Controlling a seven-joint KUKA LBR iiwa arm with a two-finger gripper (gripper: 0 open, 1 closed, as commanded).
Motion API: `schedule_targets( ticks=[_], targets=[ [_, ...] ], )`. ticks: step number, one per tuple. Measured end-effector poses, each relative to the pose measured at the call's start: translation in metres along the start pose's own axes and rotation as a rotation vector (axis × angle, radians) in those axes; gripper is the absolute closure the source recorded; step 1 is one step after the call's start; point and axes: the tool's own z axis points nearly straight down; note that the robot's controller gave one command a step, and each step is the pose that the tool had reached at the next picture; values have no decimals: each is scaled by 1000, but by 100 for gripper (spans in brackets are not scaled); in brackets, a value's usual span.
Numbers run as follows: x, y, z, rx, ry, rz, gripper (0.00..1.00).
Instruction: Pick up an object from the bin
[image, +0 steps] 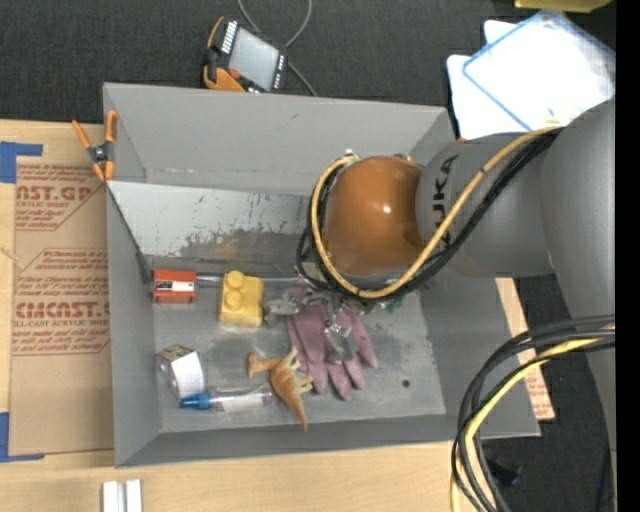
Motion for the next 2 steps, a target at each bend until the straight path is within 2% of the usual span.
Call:
schedule_targets(
  ticks=[1, 2],
  targets=[
    [-4, 29, 0, -1, -4, -537, 100],
    [-4, 29, -1, -2, -4, -536, 100]
  ],
)
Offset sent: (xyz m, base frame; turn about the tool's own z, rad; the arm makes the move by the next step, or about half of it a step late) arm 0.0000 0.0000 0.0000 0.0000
